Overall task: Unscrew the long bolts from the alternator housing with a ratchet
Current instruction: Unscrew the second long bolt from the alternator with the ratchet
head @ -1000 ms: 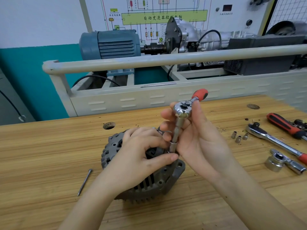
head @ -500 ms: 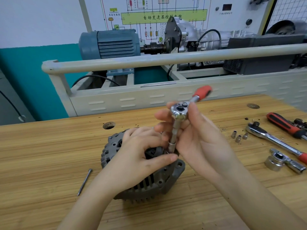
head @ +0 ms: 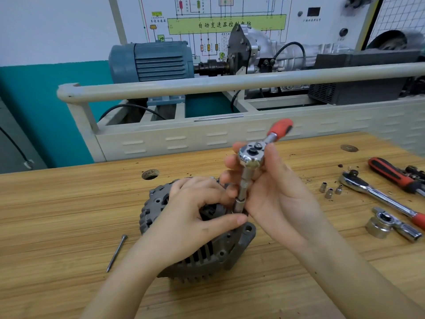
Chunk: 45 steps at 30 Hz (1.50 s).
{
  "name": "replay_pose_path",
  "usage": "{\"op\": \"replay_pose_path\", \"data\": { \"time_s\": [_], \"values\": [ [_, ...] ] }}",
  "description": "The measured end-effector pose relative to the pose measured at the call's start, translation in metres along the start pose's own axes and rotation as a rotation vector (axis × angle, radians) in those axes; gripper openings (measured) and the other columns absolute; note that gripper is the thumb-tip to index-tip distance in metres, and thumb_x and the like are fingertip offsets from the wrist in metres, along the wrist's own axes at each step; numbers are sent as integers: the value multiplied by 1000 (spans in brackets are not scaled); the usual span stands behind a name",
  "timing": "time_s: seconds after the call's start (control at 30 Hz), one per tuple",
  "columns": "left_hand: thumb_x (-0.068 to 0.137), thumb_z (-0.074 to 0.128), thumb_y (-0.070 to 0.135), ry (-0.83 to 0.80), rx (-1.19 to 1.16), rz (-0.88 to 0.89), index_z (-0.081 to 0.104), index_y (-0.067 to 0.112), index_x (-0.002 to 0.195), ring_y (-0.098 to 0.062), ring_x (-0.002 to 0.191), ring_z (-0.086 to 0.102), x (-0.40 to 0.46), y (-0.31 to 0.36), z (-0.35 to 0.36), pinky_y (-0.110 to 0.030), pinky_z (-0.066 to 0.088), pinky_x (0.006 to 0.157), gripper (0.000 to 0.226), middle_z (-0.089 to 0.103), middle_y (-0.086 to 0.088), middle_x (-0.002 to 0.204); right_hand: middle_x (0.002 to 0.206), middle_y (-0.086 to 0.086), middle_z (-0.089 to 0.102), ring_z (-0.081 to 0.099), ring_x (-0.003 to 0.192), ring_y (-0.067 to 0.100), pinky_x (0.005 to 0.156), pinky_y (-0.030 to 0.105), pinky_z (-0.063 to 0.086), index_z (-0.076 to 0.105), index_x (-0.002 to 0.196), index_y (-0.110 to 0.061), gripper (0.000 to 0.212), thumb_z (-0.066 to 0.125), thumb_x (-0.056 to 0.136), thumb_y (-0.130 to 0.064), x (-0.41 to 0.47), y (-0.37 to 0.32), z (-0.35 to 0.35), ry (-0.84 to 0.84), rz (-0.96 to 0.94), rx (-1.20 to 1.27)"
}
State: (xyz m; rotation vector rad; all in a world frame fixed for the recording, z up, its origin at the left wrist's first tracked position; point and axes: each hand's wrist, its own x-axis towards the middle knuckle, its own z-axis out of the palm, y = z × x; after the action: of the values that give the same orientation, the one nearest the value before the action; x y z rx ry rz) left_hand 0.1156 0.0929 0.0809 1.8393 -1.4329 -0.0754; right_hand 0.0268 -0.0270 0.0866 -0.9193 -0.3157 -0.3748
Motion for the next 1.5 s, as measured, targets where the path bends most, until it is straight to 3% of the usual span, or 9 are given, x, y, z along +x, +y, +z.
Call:
{"op": "replay_pose_path", "data": {
  "time_s": [0.13,0.33,0.57,0.73,0.9,0.97,1.13,1.3,1.5],
  "values": [
    [66,60,54,8,35,-15,71,25,82,5,105,45,-1,1,0,-37,19,105,34,64,16,95,89,1,70,65,82,13,65,23,51,72,92,-16,34,70,71,-42,1,0,-1,-10,8,-20],
    [63,55,62,50,12,-16,55,36,64,-1,90,51,0,3,3,-45,31,98,25,59,15,78,85,2,68,64,78,13,64,25,52,71,83,-13,34,84,57,-30,-2,1,0,32,-52,-8],
    [66,47,64,-13,55,2,68,32,85,3,105,45,-2,-1,0,-36,19,106,43,63,18,99,90,2,70,64,79,14,65,24,51,71,89,-16,32,72,69,-41,0,0,0,31,-32,-18],
    [62,50,65,41,50,-11,56,46,66,6,100,45,-1,1,2,-34,20,104,20,63,17,90,84,1,70,64,77,12,64,23,51,72,85,-16,32,77,64,-40,0,2,0,33,-24,-5],
    [59,59,64,66,48,-25,46,43,54,8,89,47,-1,3,4,-38,26,101,25,58,22,82,80,1,67,64,77,14,65,26,52,69,80,-18,29,84,57,-26,-3,-2,-1,48,-81,-37],
    [60,55,65,59,35,-27,53,43,60,7,92,48,0,3,3,-39,26,102,22,60,20,81,82,2,68,65,76,14,64,26,52,70,81,-16,27,82,60,-28,-3,-3,-1,39,-77,-40],
    [67,51,60,-2,-6,19,73,24,87,-3,104,51,0,0,0,-45,28,101,46,65,13,97,84,1,70,64,69,13,63,25,52,72,86,-16,30,74,67,-39,1,-1,-2,29,-27,-20],
    [64,56,59,45,-23,5,59,39,65,-1,95,52,0,4,2,-48,31,99,20,61,17,83,83,2,69,63,69,12,63,24,51,70,85,-14,31,76,67,-38,-1,1,0,11,-35,-42],
    [63,59,57,51,-57,6,49,43,59,3,82,50,1,4,1,-45,35,92,18,54,21,72,78,4,68,63,69,14,64,26,52,69,82,-15,28,82,60,-27,-7,0,3,20,-91,-81]
  ]
}}
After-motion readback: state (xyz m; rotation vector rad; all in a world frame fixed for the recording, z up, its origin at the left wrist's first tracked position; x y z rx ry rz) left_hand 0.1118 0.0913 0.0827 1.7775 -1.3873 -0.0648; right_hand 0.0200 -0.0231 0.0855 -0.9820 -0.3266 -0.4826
